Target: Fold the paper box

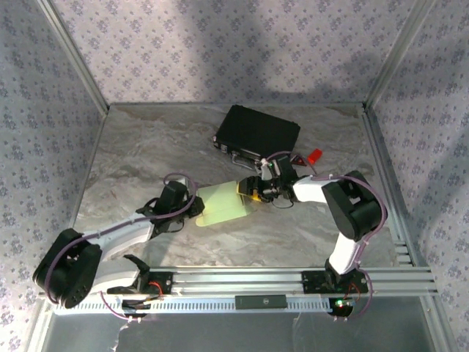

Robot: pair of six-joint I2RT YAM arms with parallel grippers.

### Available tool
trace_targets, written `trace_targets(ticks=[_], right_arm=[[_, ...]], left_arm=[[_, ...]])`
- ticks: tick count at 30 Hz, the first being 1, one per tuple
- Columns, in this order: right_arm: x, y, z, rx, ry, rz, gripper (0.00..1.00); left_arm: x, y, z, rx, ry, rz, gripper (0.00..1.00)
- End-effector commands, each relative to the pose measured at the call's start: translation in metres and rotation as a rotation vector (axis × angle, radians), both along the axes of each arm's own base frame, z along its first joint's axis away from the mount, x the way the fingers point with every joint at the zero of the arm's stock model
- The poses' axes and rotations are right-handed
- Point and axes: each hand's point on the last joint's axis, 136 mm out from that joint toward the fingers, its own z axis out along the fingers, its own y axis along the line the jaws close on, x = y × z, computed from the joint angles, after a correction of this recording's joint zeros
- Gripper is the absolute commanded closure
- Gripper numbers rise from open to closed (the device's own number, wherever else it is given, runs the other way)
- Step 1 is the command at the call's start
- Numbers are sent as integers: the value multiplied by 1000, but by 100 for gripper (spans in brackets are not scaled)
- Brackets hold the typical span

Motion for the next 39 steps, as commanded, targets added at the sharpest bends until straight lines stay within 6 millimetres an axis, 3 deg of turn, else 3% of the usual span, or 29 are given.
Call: trace_targets(ticks=[1,9,15,29,39], right_arm=[[-5,10,10,114,14,29,27],[-20,29,-2,178,93,47,26],[-27,43,2,212,118,52,28],[-41,29,9,131,137,-9,29],[-37,52,-2,171,172,24,28]], left_arm=[[-15,21,-25,82,61,18,78],[-19,29,-34,96,74,37,80],[-25,41,-43,119,89,69,85],[-32,60,-40,141,74,115,87],[-36,69,-48,163,95,129,88]])
